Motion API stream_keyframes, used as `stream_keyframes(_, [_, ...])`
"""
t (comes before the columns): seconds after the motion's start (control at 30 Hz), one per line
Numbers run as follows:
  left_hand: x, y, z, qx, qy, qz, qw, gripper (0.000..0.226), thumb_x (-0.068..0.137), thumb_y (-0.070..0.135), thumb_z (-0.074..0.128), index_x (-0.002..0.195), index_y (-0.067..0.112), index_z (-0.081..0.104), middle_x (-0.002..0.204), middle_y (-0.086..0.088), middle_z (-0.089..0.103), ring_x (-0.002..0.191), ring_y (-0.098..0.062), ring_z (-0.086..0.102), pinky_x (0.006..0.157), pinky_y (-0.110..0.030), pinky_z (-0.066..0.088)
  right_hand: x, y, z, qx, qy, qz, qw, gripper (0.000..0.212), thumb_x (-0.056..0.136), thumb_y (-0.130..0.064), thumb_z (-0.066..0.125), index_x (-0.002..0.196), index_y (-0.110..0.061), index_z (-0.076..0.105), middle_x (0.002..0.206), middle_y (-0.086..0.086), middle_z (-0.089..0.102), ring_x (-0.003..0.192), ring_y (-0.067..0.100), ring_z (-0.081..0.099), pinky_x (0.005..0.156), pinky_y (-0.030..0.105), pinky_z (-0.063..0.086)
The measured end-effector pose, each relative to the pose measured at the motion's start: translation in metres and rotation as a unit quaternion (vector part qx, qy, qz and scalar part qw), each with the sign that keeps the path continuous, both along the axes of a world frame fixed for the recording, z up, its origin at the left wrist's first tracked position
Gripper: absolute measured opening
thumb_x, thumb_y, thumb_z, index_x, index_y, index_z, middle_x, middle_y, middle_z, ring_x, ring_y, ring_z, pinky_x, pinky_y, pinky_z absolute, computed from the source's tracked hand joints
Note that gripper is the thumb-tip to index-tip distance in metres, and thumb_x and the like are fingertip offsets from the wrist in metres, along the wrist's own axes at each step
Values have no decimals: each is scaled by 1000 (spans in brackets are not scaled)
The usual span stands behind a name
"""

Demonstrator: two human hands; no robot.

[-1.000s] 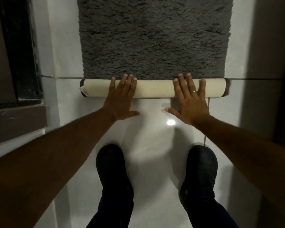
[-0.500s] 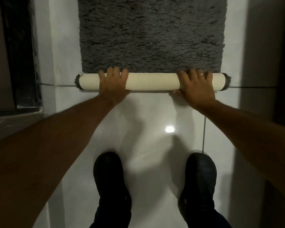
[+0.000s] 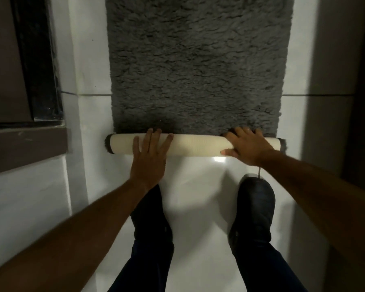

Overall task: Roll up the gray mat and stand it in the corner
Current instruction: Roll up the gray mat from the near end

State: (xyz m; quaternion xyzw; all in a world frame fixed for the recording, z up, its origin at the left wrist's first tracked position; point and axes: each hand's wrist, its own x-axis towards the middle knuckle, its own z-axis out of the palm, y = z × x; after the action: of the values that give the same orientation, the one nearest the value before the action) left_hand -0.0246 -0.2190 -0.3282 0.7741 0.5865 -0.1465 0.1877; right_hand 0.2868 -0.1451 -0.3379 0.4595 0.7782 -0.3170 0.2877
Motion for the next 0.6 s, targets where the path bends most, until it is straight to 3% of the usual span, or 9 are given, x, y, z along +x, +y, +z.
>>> stream_keyframes(0.1, [-1, -4, -7, -31, 7, -19, 999, 106, 80, 51, 69, 156, 15, 4, 161, -24, 9, 147, -44, 3, 112, -71, 5, 1, 8, 2, 50, 33, -20, 998, 65, 92, -63, 36, 141, -19, 41, 141, 17, 45, 127, 39, 43, 104, 61, 34])
stream_keyframes(0.17, [-1, 27, -15, -66, 27, -18, 997, 126, 70, 72, 67, 155, 17, -9, 162, -22, -7, 147, -43, -11, 111, -71, 1, -3, -1, 7, 146, 61, -90, 983, 62, 96, -58, 32, 142, -17, 40, 142, 19, 45, 127, 42, 44, 104, 61, 33])
stream_keyframes(0.23, [-1, 71, -20, -72, 44, -21, 996, 137, 60, 80, 68, 154, 19, -10, 163, -19, -11, 147, -41, -13, 111, -72, 2, -9, -13, 11, 212, 59, -124, 968, 71, 96, -62, 34, 148, -12, 34, 153, 20, 36, 140, 42, 32, 111, 65, 22])
stream_keyframes(0.3, [0, 113, -16, -54, 58, -28, 996, 144, 50, 77, 76, 155, 20, -3, 163, -20, -6, 147, -42, -8, 109, -75, 4, -13, -13, 11, 205, 35, -96, 973, 98, 87, -77, 35, 155, -8, 20, 163, 19, 20, 150, 40, 13, 116, 69, 9])
stream_keyframes(0.37, [-1, 136, -9, -6, 68, -39, 997, 145, 46, 73, 81, 156, 19, 4, 163, -22, 0, 148, -43, -1, 106, -77, 7, -17, 6, 9, 198, 17, -84, 976, 118, 76, -86, 40, 156, -5, 10, 165, 20, 11, 152, 39, 3, 114, 71, 6])
stream_keyframes(0.43, [-8, 139, -7, 70, 48, -27, 996, 131, 55, 70, 78, 156, 20, 11, 162, -21, 12, 148, -41, 9, 107, -75, 11, -21, 39, 6, 198, -3, -101, 975, 128, 68, -90, 43, 156, -6, 5, 165, 20, 5, 152, 39, -1, 113, 73, 3])
stream_keyframes(0.5, [-17, 130, -8, 116, 15, -34, 993, 114, 65, 65, 74, 154, 18, 21, 157, -22, 27, 145, -40, 21, 110, -72, 16, -24, 72, 5, 188, -19, -122, 974, 132, 63, -93, 41, 156, -8, 5, 165, 20, 5, 151, 40, -1, 113, 73, 1])
stream_keyframes(0.6, [-21, 125, -11, 60, 61, -46, 995, 125, 57, 66, 81, 153, 15, 20, 150, -23, 36, 140, -42, 29, 110, -71, 15, -23, 92, 8, 165, -21, -110, 980, 131, 59, -90, 55, 155, -12, 12, 160, 20, 21, 147, 42, 17, 113, 74, 7])
